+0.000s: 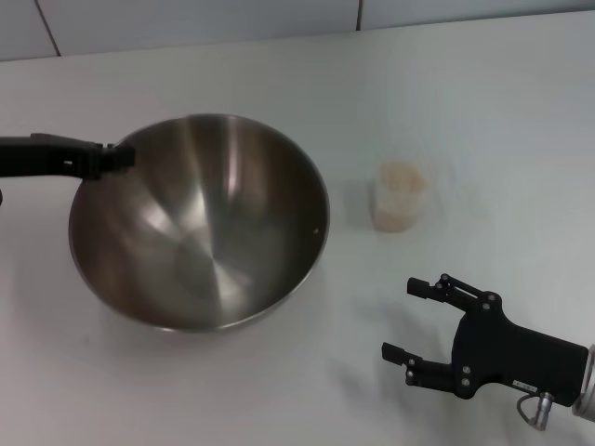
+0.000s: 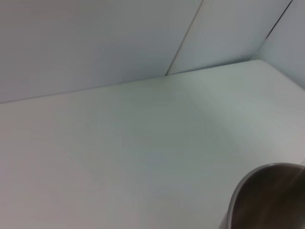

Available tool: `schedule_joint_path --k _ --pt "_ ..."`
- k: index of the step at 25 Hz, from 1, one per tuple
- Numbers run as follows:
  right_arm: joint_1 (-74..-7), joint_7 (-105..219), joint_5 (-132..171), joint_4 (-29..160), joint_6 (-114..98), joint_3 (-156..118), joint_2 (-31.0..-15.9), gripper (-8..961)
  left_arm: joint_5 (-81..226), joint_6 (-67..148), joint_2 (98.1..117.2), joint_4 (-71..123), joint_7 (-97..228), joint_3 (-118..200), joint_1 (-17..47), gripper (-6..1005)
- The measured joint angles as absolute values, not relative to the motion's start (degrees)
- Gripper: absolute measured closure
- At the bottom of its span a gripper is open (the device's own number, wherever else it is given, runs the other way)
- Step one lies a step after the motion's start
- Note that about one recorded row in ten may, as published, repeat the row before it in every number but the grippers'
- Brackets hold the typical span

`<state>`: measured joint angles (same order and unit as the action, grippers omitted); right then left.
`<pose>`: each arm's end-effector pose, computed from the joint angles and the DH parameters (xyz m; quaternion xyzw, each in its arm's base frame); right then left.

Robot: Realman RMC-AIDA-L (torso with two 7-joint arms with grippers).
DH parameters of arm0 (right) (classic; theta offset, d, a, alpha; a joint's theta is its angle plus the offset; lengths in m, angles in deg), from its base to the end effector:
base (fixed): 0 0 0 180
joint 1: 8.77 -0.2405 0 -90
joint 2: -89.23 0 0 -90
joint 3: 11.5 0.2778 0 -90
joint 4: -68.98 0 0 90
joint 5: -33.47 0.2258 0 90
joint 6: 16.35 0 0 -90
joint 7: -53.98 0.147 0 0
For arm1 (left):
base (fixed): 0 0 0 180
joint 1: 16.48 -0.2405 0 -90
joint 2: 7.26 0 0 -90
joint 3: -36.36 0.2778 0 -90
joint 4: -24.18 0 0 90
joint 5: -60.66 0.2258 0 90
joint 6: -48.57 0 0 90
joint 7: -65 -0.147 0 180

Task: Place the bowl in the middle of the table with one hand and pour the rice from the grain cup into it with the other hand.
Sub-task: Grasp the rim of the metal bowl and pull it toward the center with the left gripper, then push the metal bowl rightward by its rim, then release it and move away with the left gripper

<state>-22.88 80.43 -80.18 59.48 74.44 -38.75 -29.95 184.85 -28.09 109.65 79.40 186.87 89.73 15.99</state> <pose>0.3655 0.2053 -0.0776 -0.9140 0.1222 0.2936 0.2520 -0.2620 0.4097 0.0223 -0.8928 -0.3936 -0.1080 0.1907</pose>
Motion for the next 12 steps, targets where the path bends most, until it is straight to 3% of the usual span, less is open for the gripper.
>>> schedule_joint_path --k 1,8,9,12 --pt "-22.9 80.4 -80.2 59.5 74.4 -38.8 -29.95 112 185.0 -29.3 108.88 77.0 187.1 87.6 18.2 958" --pt "-22.9 80.4 -80.3 59.5 74.4 -38.8 -29.95 113 185.0 -29.3 108.96 76.0 187.0 86.7 20.5 959" --pt "-22.8 80.4 -80.3 59.5 74.4 -38.8 -29.95 113 186.3 -26.9 110.23 75.6 186.4 87.6 23.0 959" --pt "-22.8 80.4 -80.3 59.5 74.5 -38.8 -29.95 113 189.2 -23.7 111.01 74.1 186.4 88.6 25.2 942"
